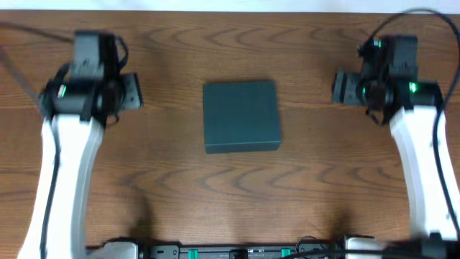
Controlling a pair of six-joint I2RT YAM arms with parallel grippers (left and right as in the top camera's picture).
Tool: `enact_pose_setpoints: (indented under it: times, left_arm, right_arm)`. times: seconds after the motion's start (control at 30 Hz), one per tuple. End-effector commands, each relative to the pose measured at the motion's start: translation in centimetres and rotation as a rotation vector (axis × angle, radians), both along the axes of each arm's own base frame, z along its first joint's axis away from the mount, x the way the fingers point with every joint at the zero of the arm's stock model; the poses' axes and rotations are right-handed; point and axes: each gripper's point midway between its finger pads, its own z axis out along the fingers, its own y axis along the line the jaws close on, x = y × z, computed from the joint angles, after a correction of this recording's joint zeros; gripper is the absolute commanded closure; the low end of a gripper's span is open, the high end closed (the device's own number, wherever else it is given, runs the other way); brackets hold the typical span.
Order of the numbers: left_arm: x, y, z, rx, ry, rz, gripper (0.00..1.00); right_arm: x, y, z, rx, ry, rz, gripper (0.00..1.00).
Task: Pack container
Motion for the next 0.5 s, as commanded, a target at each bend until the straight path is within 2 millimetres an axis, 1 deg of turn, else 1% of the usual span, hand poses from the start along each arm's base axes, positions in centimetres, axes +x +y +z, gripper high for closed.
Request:
enact_pose_setpoints:
  times: [0.0,0.07,0.1,0.2,0.27,0.3,0.4,0.47]
  left_arm:
    - [-2.9,-0.2,0.6,0.005,-0.059,-0.014,0.36]
    - [-4.6,-0.6,0.9,0.001,-0.100,-0.031,0.36]
    - [-5.3,-0.7,1.0,0.000,-0.118,-0.038,0.36]
    - [-7.4,-0.9,0.9,-0.004,-0.170,-0.054,0.35]
    - [-8.5,-0.9,0.7,-0.007,-0.195,-0.058,0.34]
    - [-9.1,-0.9,0.6,-0.007,-0.210,-0.060,0.32]
    - [-10.4,-0.7,0.7,-0.008,-0.255,-0.065,0.30]
    - [-11.0,-0.7,1.2,0.002,-0.294,-0.080,0.26]
  right_arm:
    - [-3.0,0.7,-0.4,-0.001,-0.019,-0.007,0.07]
    - [-4.8,1.1,-0.6,-0.003,-0.040,0.007,0.01]
    - [-5.6,1.2,-0.6,-0.006,-0.049,0.011,0.01]
    - [-8.3,1.5,-0.9,-0.024,-0.084,0.025,0.01]
    - [-9.6,1.7,-1.0,-0.025,-0.103,0.028,0.01]
    - [-10.4,1.7,-1.1,-0.028,-0.113,0.018,0.01]
    - [-12.1,1.7,-1.1,-0.024,-0.146,0.013,0.01]
    - [-12.9,1.7,-0.9,-0.022,-0.178,0.014,0.01]
